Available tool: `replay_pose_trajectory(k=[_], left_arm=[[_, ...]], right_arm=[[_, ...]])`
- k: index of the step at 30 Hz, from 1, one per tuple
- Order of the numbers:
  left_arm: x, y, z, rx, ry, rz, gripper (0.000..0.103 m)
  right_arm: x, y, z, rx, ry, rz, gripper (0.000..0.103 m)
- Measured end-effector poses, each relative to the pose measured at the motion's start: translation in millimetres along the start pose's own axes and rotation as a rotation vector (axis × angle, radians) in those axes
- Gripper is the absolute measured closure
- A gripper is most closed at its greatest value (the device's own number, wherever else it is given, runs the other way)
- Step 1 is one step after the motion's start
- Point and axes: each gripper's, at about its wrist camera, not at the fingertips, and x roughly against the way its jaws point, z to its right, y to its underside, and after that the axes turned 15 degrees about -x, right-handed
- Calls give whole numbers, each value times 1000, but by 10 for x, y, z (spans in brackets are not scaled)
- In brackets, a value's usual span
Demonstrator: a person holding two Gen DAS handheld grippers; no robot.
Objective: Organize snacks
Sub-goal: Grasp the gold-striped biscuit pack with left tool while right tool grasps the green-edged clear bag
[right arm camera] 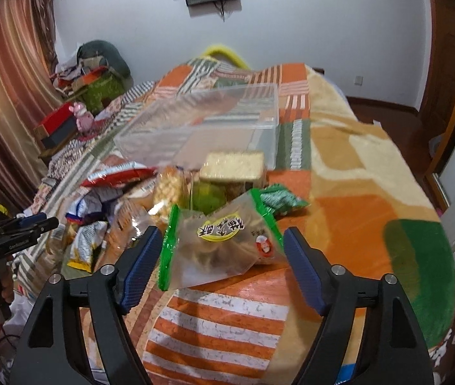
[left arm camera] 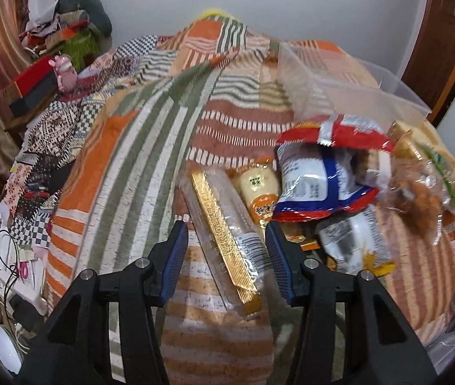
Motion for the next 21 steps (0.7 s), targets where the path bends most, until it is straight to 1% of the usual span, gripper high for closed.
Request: replay_pose_trajectory(k=[4,6,7,11,15,17,20,21], left_arm=[[-194,21,-2,8,18,-27,53],[-220,18,-14,16,16,-13,52],[-235,4,-24,19,15,-9,53],[-301,-42,-84,33,21,3,51],[-337,-55,-129,41,26,7,51],[-343,-53,-136,33,6,1,51],[-350,-37,-148,27,-8,-13,51],[-374,-22,-141,18,-11,-32,51]], right_arm=[[-163,5,2,5,21,-42,21],[-244,4,13,6,33,-63,18],[-264,4,12,5,32,-70,15],[-323,10,-3,21,29,-81,10],[-343,25,-37,47,24,-81,10],[-359,21,-40,51,19,-86,10],[-345,11,-8,46,8,-84,14],[-336,13,-2,46,7,-81,18]])
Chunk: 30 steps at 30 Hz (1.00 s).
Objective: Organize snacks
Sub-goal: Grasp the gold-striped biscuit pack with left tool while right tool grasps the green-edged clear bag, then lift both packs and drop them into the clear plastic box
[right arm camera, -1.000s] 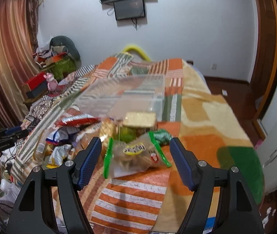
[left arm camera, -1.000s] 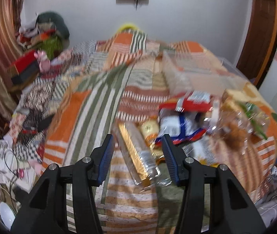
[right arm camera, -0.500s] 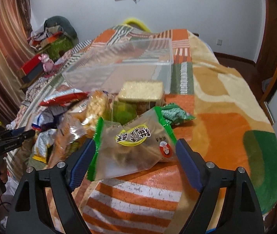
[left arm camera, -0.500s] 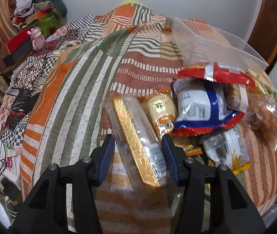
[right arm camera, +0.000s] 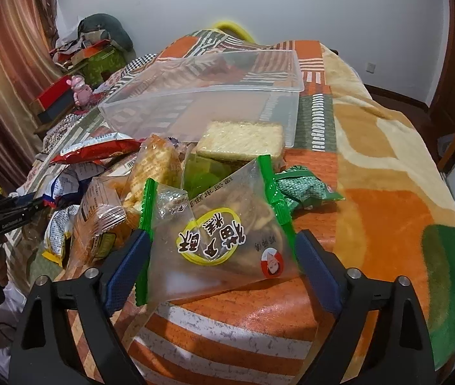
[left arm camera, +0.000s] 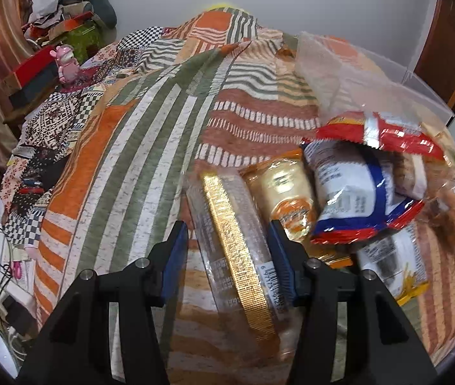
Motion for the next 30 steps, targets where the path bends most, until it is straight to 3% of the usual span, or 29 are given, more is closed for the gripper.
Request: replay_pose_trajectory(k=[3,7,14,17,19,20,24,26,28,30], left_arm=[[-60,66,41,-13,-8,-25,53],[-47,74,68,-23,-31,-14,64],[95,62,29,-10,-30,0,67],[212,32,33,-13,-33,23,67],[301,-11,35,-12,-27,44,68],[338,-38,31,-10,-25,54,68],[506,-156,48,-21,-35,100,68],[593,-195,62,-24,-30,122,68],[665,-225,84,-25,-18,140,68],[717,-236,110,-31,-10,153,68]], right_arm=[[17,6,-9,9,0,9,20],[27,0,-43,24,7,19,34],[72,-8,-36,11,-10,35,40],[132,-26,-48,16,-21,51,51],[199,-53,-70,25,-26,67,91],[218,-68,-83,28,-29,66,95],[188,-89,-68,42,-28,32,94],[193,-92,-45,24,-15,29,78],[204,-94,-3,-4,-31,32,31],[202,-94,9,-9,-40,48,23]])
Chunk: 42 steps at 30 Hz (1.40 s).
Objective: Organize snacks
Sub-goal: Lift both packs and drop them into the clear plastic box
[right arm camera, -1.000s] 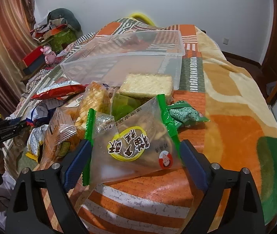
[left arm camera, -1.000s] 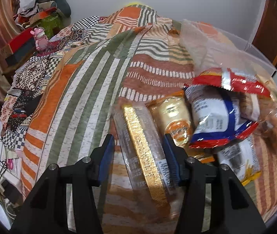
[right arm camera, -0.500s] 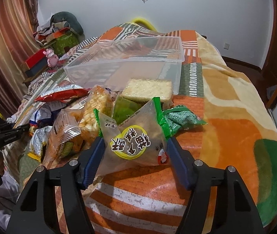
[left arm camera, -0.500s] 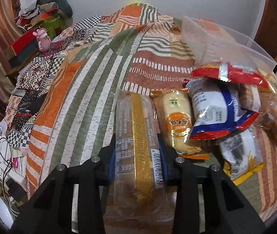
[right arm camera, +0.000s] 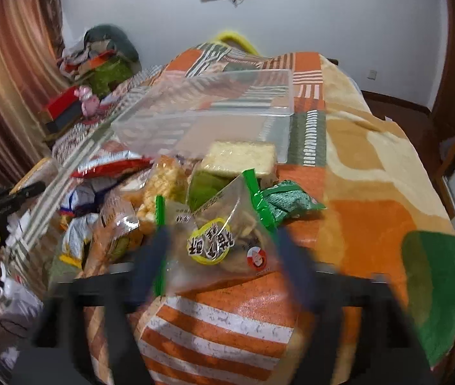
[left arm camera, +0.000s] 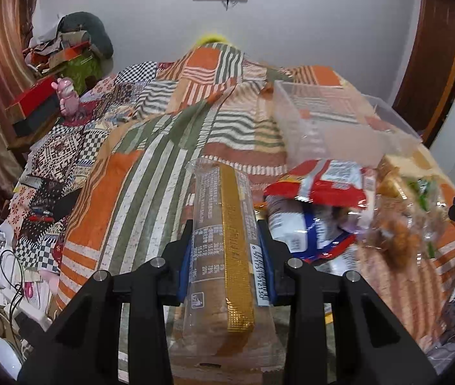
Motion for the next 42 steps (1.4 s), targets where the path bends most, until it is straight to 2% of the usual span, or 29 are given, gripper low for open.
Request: replay_pose_trajectory(k=[6,7,9,12,21,24,28,36,42], left_arm=[[76,-73,104,-7,41,19,68],[85,-84,122,-10,43,22,68],[105,-116,162,-19,45,28,68],[119,-179,201,-29,49,40,68],[159,-359,398,-60,81,83,68],[185,-389,454,-67,93,91,68],[227,-453,511,-74,101,107,68],[267,-578,595,-80,119,132,68],[206,-822,632,-72,142,162,68]], right_arm=[[-332,31,-19,41,16,-98,18],[-363,35,-23,44,14,-95,12],[-381,37,-43,58,13,-81,10],[-378,45,-62,82,2,-81,15],[-458,58,-55,124,-30,-116,16],[-439,77,-49,110,-27,-114,30],[-365,90,6,69,-33,-102,37],[-153,59,119,23,-1,-54,40],[48,-143,147,-7,-1,27,40]])
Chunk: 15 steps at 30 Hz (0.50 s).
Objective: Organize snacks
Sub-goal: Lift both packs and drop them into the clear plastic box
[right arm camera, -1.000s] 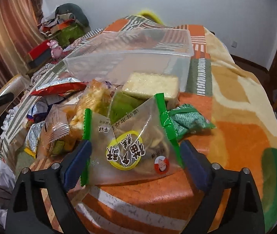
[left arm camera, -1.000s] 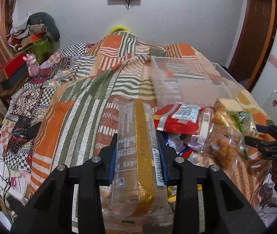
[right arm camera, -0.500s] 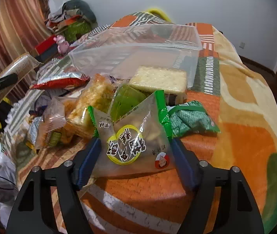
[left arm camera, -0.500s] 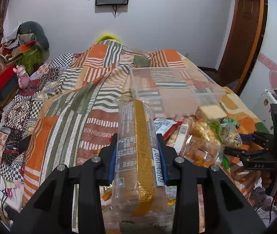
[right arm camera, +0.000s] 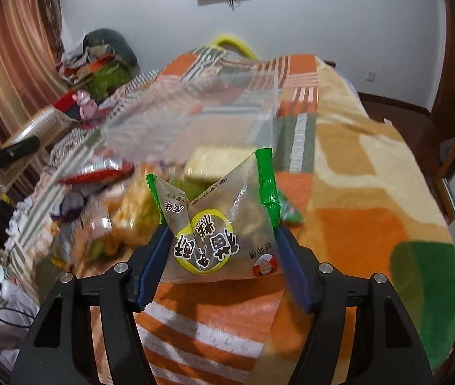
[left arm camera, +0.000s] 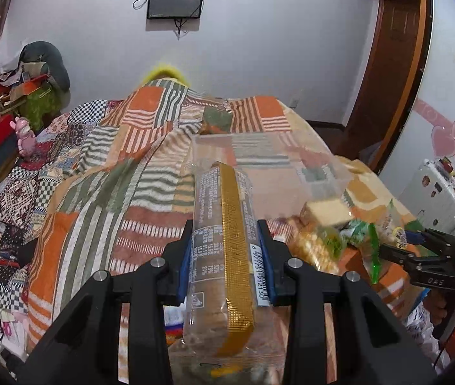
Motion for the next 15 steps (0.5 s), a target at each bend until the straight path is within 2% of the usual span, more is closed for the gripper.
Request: replay_pose_trajectory(k=[8,15], left_arm=[[-361,-439,-17,-10,14,26,68],[-785,-729,-20,-22,29,2,68]], right_arm=[[-4,-458,-170,6,-12,118,40],[-244,-848,-256,-1,-11,164,39]])
